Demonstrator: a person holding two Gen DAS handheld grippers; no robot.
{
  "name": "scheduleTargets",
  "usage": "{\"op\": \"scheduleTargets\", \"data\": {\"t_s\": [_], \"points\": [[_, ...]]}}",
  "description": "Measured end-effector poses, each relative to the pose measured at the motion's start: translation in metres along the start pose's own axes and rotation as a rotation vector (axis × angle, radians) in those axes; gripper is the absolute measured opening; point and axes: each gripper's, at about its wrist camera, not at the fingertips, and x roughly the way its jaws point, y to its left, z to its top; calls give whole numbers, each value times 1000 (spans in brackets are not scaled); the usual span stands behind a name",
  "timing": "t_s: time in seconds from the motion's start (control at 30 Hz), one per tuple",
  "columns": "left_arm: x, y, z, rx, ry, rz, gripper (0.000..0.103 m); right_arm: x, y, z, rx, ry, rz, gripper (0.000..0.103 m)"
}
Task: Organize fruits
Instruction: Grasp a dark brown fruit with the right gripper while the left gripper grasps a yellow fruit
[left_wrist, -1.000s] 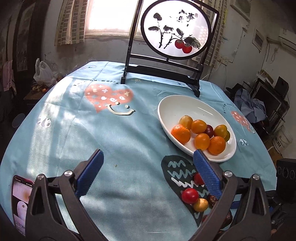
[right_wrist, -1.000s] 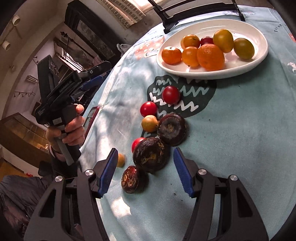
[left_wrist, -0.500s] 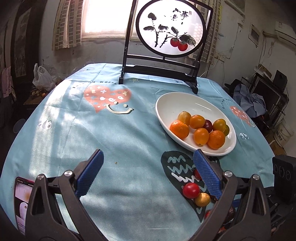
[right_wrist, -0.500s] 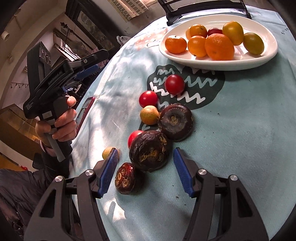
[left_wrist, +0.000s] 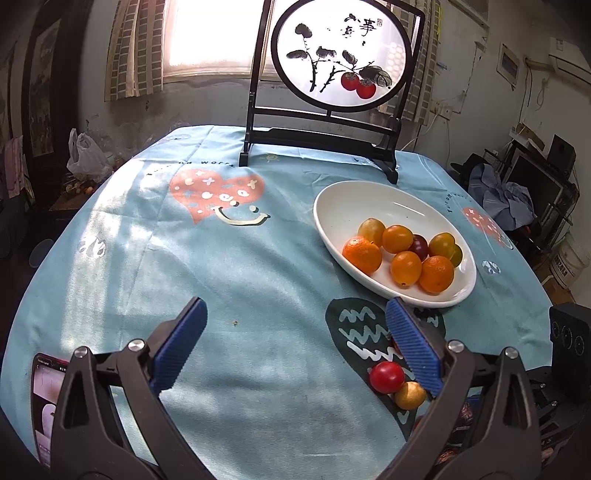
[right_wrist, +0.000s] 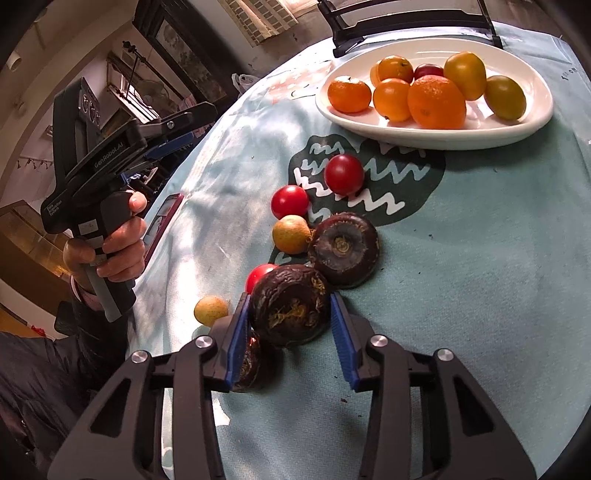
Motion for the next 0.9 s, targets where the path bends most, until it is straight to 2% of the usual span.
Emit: {"op": "scheduleTargets", "data": {"t_s": [0.07,0.1,0.17,0.23,0.33,0.4,0.43,0.53,0.63,0.77,0.9], "points": [[1,-1,-1,29,31,-32,99,-10,-5,2,27,-44,39,43],[2,-4,-2,66,63,-75,99,-17,-9,4,47,-73,58,43],[0,-12,-10,161,115,-181,98,-27,-17,6,83,-122,71,43],[-11,-26,-24,295,108,-237,97,-32,-23,7,113,-144,64,43],[-28,-39,-52,455,114,-348,82,-30,-27,9,135,-137,53,43],[-32,-40,-66,486,147,-428,67,-28,-27,10,131,-126,47,43],[-32,-40,-71,494,160,-451,65,-28,-27,10,130,-122,48,43],[-29,-44,-83,530,198,-470,57,-29,-27,10,128,-120,45,43],[-26,-50,-91,571,222,-456,50,-28,-29,9,136,-123,40,43],[-26,-52,-99,608,241,-465,48,-27,-30,8,143,-113,37,43],[-20,-51,-106,622,276,-452,41,-27,-30,8,142,-109,31,43]]}}
